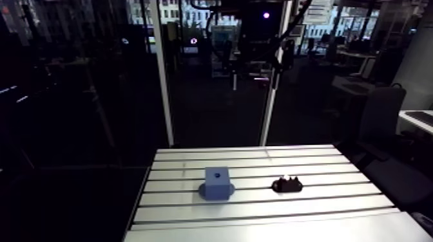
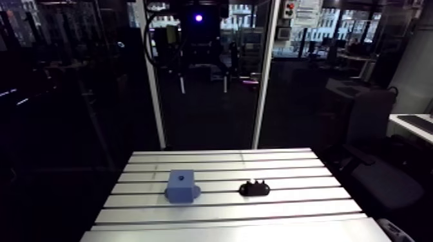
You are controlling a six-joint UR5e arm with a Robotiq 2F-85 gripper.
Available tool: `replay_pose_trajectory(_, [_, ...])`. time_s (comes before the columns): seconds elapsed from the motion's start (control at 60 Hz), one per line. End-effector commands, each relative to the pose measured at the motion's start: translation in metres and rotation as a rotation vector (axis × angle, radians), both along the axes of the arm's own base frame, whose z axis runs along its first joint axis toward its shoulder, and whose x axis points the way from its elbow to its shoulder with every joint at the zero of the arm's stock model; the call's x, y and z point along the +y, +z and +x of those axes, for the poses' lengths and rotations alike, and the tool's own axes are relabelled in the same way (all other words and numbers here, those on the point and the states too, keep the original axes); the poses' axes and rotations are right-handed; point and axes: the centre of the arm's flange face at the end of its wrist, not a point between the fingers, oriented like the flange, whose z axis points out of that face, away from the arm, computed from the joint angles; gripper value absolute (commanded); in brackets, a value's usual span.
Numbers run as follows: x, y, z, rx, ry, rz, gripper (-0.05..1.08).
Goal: Pick up the M10 bolt and insert it into the hex recess until seated.
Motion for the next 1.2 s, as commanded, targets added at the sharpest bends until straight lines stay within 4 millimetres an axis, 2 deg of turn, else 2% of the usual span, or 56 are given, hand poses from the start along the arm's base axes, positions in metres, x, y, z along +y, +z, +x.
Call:
replay_pose_trajectory(0.017, [-0.057,0.031,0.001,0.042,0.141,-0.096,0.01])
replay_pose_trajectory(0.667, [-0.055,0.036,0.002,0.050,0.137,-0.085,0.01])
replay_pose_trajectory(0.917, [-0.053,0.032,0.003,0.039,0.135,-0.080,0.01])
replay_pose_trajectory(1.2, [-0.040,0.033,0.002,0.034,0.131,0.013,0.01])
